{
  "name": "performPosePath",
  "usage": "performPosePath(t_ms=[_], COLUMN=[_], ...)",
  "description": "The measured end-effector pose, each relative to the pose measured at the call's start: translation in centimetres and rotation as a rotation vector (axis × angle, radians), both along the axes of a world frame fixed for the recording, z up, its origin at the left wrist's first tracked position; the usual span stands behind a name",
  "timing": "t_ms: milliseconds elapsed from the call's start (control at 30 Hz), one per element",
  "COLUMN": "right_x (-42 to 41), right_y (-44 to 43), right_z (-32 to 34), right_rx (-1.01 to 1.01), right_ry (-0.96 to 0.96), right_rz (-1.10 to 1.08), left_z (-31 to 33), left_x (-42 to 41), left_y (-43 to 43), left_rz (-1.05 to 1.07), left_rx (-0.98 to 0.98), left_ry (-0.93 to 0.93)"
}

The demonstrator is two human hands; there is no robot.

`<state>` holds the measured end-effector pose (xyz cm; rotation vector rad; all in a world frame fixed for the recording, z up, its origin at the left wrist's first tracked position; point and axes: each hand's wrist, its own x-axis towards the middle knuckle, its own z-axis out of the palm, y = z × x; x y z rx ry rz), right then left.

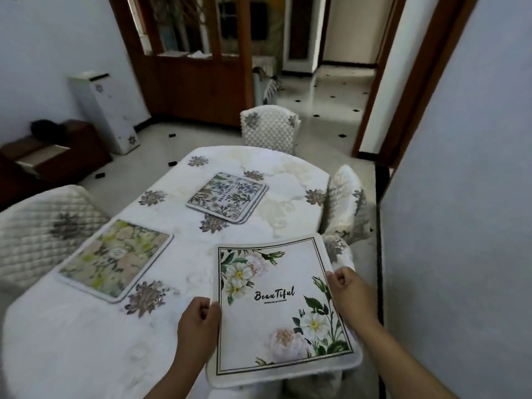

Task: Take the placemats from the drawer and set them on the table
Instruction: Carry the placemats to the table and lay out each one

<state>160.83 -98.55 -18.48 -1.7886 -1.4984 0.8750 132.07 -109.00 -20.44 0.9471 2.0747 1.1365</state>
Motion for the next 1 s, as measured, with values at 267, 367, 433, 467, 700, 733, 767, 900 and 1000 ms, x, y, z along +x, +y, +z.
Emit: performPosePath(t_ms=[267, 367, 433, 467, 700, 733, 767, 900, 1000], right_x=[-3.4, -6.2, -8.2, -9.1, -13.7, -14.2, -14.7, -16.2, -16.7], right_y=[10.6, 14.7, 17.4, 18.7, 24.2, 24.7, 25.1, 26.0, 26.0], right_z=[-2.8, -4.7, -6.0, -6.5, -8.9, -9.1, -9.5, -11.6, -13.5], right_rx=[-0.016, -0.024, -0.041, -0.043, -0.100, -0.109, -0.120, -0.168, -0.166], right_ry=[-0.070, -0.063, -0.042, -0.039, -0.108, -0.123, -0.137, -0.204, -0.265], right_rz=[0.280, 0.463, 0.605, 0.678, 1.031, 1.062, 1.082, 1.104, 1.122], left_z=[-1.8, -2.7, -3.2, -3.3, -4.4, -4.8, -5.1, -6.7, -9.0], left_x=[0.1, 0.8, 1.6, 2.2, 6.1, 6.4, 6.6, 6.6, 6.0], left_y=[2.6, 3.1, 3.2, 3.4, 5.0, 5.3, 5.6, 6.4, 6.6], left_rz=[0.264, 0.385, 0.497, 0.551, 0.783, 0.799, 0.817, 0.873, 0.863], left_rx=[-0.083, -0.133, -0.164, -0.174, -0.276, -0.287, -0.292, -0.296, -0.324], left_ry=[-0.015, -0.030, -0.053, -0.057, -0.026, -0.029, -0.034, -0.069, -0.096])
